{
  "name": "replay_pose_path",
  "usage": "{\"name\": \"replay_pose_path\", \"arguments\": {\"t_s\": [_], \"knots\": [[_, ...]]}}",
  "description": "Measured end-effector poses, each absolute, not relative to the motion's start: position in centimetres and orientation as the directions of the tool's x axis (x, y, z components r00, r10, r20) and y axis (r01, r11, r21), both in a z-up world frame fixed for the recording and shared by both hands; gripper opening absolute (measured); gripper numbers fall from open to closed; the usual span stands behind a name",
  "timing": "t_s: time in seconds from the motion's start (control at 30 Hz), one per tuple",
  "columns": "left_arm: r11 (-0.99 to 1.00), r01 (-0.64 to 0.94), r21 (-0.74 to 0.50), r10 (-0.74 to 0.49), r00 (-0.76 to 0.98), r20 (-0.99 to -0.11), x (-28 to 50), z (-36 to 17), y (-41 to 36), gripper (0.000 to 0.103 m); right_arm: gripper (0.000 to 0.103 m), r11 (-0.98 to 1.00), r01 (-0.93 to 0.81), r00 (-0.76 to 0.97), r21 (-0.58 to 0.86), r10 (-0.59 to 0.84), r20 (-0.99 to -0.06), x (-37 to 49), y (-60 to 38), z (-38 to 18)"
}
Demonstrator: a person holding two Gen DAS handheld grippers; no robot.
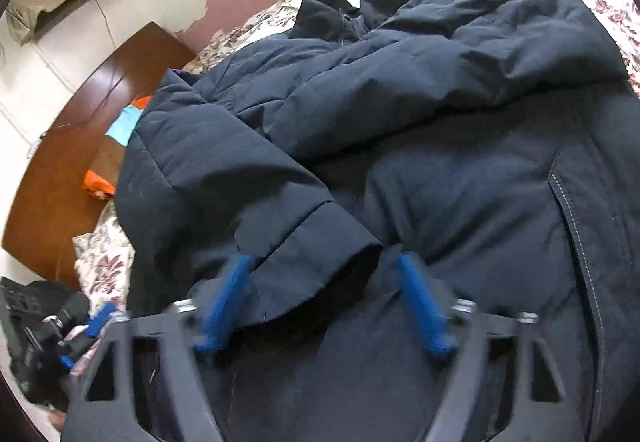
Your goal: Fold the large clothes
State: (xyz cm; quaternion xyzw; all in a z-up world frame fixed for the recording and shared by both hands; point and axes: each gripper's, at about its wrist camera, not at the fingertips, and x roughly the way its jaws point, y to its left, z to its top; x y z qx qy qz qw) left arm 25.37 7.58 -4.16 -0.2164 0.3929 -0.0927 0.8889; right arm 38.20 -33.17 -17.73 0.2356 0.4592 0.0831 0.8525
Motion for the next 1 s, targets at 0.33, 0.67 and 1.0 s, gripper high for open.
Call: {"name": "replay_pose_path", "arguments": {"t_s": [0.33, 0.67, 1.0], "knots": [[0.952, -0.096, -0.292, -0.147, 0.692, -0.707, 29.9, -1.5, 11.0, 0.093, 0.003, 0.838, 0.027, 0.702, 0.546, 0.372, -0.607, 36.2, -36.9, -12.7], [0.977, -0.020, -0.210, -0.128, 0.736, -0.665, 37.5, 1.2, 7.6, 0.093, 0.003, 0.978, 0.008, 0.820, 0.209, 0.113, -0.560, 40.1, -42.6, -2.2], [0.996, 0.040, -0.084, -0.088, 0.693, -0.716, 46.5, -1.0, 1.5, 0.093, 0.004, 0.983, 0.179, 0.769, 0.040, -0.115, -0.628, 46.2, -48.3, -3.9]]}}
